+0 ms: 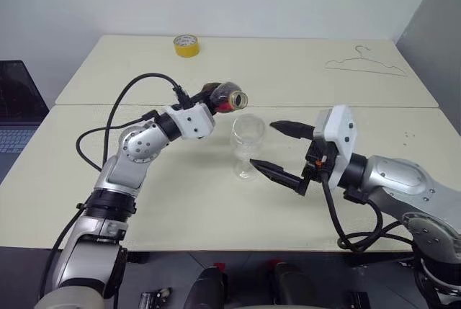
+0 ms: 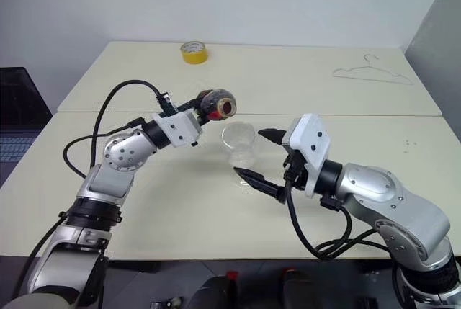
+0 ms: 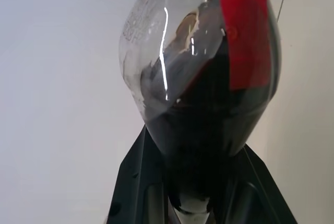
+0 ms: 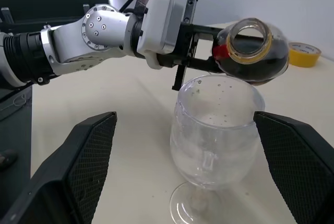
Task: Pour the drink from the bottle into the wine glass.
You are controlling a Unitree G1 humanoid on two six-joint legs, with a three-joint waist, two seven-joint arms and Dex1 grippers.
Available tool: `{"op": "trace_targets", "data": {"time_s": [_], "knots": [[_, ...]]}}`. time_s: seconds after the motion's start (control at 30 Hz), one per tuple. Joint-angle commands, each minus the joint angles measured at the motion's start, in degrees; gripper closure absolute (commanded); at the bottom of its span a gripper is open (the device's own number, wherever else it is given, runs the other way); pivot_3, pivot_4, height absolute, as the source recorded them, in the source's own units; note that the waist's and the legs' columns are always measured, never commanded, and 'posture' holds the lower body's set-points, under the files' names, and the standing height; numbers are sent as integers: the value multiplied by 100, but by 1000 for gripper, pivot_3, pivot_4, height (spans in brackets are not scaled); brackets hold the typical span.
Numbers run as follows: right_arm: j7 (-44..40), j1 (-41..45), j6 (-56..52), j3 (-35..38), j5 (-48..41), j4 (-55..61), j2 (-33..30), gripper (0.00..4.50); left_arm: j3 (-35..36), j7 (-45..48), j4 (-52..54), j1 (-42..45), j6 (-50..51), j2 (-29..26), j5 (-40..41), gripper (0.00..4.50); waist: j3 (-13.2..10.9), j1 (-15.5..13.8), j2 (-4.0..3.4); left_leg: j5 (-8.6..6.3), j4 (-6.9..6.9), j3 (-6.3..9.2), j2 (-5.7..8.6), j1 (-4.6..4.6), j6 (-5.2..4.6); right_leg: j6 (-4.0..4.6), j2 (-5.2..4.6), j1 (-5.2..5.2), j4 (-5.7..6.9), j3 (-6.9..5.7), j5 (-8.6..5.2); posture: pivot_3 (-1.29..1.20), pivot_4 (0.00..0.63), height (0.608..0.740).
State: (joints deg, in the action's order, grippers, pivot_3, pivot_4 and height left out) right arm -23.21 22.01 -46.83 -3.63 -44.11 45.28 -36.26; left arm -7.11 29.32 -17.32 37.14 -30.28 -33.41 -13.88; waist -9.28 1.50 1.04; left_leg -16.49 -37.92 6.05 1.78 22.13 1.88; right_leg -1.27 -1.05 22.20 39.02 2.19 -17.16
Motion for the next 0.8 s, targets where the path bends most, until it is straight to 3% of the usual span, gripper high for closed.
{"op": "trace_targets", "data": {"time_s": [0.03, 0.3, 0.8], "knots": [[19, 86, 126, -1, 145, 96, 57, 0, 69, -227, 130, 248, -346, -119, -180, 3887, 0, 0, 0, 0, 0, 1, 0, 0, 0, 0, 0, 0, 0, 0, 0, 0, 150, 740], [108, 191, -5, -76, 382, 57, 161, 0, 69, -673, -34, 421, -789, -239, -745, 3887, 0, 4, 0, 0, 0, 2, 1, 0, 0, 0, 0, 1, 2, -2, 0, 0, 150, 740], [70, 301, -108, -42, 471, 22, 243, 0, 18, -1052, -362, 431, -1199, -346, -1091, 3888, 0, 5, 0, 0, 0, 1, 1, 0, 0, 0, 0, 3, 4, -3, 0, 0, 150, 740]]}}
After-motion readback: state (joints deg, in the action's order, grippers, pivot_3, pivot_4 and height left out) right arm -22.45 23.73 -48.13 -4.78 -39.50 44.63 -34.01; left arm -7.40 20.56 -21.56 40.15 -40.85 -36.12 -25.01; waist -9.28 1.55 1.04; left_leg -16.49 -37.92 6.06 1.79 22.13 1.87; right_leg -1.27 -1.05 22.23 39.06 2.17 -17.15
